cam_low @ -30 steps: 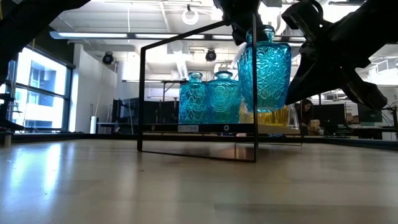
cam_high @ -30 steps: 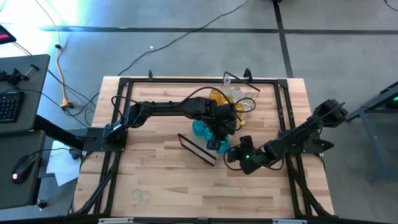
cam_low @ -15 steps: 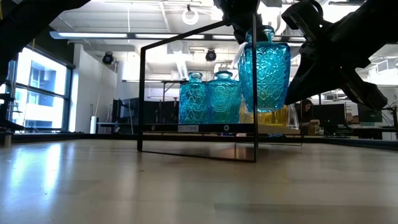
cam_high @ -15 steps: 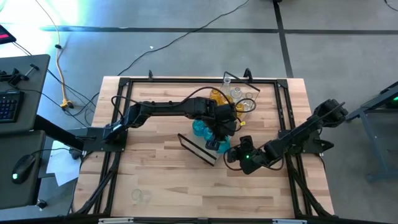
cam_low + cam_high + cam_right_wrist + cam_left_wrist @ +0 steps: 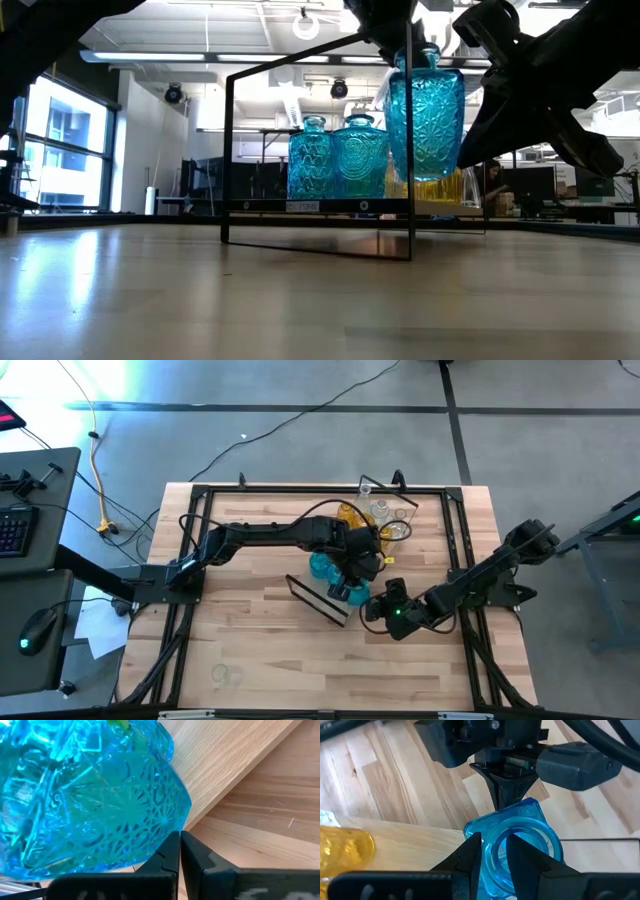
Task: Sort vases onto shelf
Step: Put the blue vase on the shelf and align with the other blue vase
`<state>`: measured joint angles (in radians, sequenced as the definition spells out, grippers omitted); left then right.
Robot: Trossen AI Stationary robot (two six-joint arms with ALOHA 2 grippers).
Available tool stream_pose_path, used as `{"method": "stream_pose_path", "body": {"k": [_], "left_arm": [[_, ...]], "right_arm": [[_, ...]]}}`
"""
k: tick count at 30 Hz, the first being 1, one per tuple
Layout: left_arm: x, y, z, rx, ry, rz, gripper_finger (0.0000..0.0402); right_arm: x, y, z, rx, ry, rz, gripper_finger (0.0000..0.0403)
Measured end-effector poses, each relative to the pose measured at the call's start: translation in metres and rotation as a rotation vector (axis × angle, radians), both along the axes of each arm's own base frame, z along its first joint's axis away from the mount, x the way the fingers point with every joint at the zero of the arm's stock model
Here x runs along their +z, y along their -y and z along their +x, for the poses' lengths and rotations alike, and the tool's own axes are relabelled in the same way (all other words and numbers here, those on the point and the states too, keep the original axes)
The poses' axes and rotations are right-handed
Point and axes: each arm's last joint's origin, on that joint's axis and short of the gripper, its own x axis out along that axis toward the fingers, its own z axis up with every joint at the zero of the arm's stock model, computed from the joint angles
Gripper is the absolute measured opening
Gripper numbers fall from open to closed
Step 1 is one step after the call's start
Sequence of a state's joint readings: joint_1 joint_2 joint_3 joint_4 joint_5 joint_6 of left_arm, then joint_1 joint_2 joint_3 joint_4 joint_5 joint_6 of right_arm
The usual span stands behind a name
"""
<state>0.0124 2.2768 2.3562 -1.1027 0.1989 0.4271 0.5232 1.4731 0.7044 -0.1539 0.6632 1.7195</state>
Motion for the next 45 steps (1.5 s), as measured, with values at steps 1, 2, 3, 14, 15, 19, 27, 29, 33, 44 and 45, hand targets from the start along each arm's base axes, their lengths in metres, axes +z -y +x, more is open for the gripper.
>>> {"method": "stream_pose_path", "body": {"k": [1, 2, 3, 14, 15, 19, 27, 29, 33, 44, 45], "left_arm": [[0.000, 0.000, 0.000, -0.018, 0.005, 0.011, 0.0076], [0.000, 0.000, 0.000, -0.037, 0.009, 0.023, 0.0076], [0.000, 0.001, 0.000, -0.055, 0.013, 0.033, 0.0076], [-0.009, 0.002, 0.003, -0.196, 0.021, 0.116, 0.0076], [-0.012, 0.001, 0.004, -0.198, 0.011, 0.117, 0.0076], [-0.017, 0.002, 0.006, -0.218, 0.000, 0.126, 0.0076], [-0.019, -0.001, 0.007, -0.210, 0.003, 0.124, 0.0076], [-0.019, -0.001, 0.008, -0.196, 0.002, 0.122, 0.0076], [-0.019, -0.001, 0.008, -0.193, 0.006, 0.143, 0.0081], [-0.019, -0.001, 0.009, -0.179, 0.008, 0.162, 0.0140], [-0.019, -0.001, 0.009, -0.178, 0.008, 0.165, 0.0145]], "right_arm": [[0.000, 0.000, 0.000, 0.000, 0.000, 0.000, 0.0000], [0.000, 0.000, 0.000, 0.000, 0.000, 0.001, 0.0000], [0.000, 0.000, 0.000, 0.000, 0.000, 0.001, 0.0000], [0.000, 0.000, 0.000, -0.004, 0.004, 0.009, 0.0000], [0.001, 0.000, 0.001, -0.005, 0.009, 0.012, 0.0000], [0.002, 0.001, 0.002, -0.010, 0.019, 0.016, 0.0000], [0.001, 0.004, 0.004, -0.018, 0.015, 0.010, 0.0000], [0.002, 0.004, 0.004, -0.014, 0.013, 0.004, 0.0000], [0.002, 0.004, 0.004, -0.013, 0.013, 0.003, 0.0000], [0.001, 0.004, 0.004, -0.010, 0.013, 0.001, 0.0000], [0.001, 0.004, 0.004, -0.009, 0.013, 0.002, 0.0000]]}}
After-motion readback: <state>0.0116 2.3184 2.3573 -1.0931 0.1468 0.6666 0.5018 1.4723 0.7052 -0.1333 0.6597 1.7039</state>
